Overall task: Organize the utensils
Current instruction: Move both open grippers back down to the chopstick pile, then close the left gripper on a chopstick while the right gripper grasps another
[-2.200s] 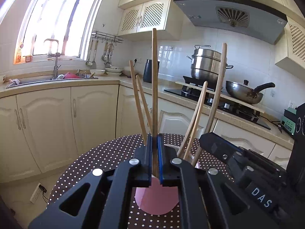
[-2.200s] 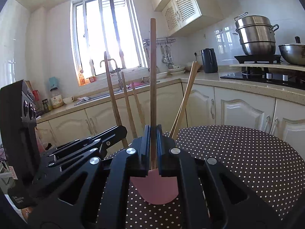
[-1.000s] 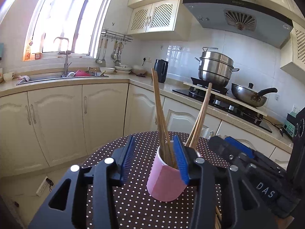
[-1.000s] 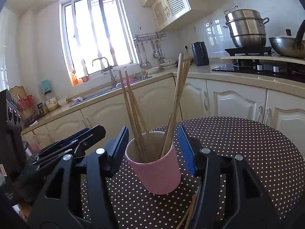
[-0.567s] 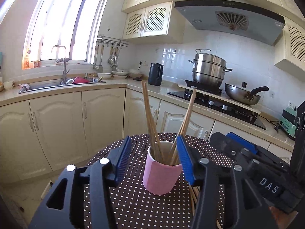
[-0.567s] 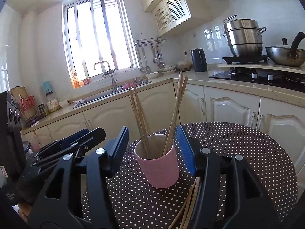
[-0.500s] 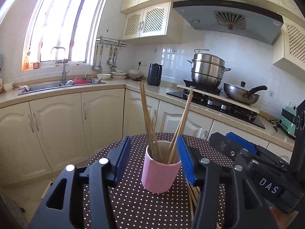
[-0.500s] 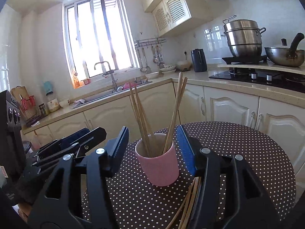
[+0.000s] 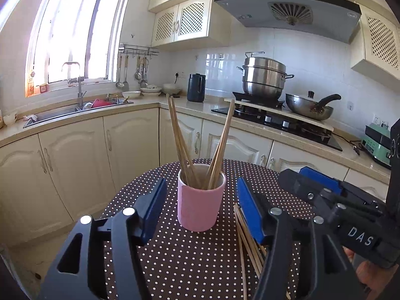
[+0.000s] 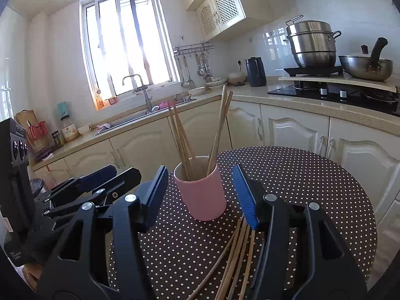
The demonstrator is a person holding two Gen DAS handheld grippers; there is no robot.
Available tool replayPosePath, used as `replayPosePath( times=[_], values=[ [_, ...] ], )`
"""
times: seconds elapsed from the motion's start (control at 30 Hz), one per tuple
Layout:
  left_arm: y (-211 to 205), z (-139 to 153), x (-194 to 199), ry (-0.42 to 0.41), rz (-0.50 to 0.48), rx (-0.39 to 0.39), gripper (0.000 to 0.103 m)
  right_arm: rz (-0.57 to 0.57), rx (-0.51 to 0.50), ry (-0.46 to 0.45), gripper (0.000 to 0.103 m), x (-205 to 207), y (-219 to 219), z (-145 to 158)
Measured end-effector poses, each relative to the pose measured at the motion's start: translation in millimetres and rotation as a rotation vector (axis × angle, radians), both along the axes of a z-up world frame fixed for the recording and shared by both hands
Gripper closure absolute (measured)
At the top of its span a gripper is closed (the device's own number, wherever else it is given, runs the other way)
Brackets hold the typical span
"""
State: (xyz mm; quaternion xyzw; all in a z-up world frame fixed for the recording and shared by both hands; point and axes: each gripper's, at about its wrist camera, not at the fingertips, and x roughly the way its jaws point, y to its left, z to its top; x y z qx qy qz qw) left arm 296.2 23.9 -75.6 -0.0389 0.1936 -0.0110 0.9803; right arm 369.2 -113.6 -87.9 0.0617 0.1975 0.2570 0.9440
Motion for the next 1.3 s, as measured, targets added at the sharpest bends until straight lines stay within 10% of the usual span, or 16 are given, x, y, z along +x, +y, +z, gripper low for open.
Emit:
replayPosePath(
  times=[0.6, 1.0, 1.3],
  values=[
    [-47.0, -73.0, 47.1, 0.413, -0.162, 0.157, 0.04, -0.054, -0.115, 0.232, 0.047, 16.1, -40.9, -51.4],
    [-60.4, -117.9, 80.6, 0.608, -0.201, 0.127, 0.041, -0.053, -0.187, 0.438, 0.047, 39.3, -50.9, -87.3],
    [-64.6, -139.9, 98.3, 0.645, -0.181, 0.149, 0.08, -0.025, -0.249, 0.55, 0.048, 58.7, -38.8, -108.0]
  ],
)
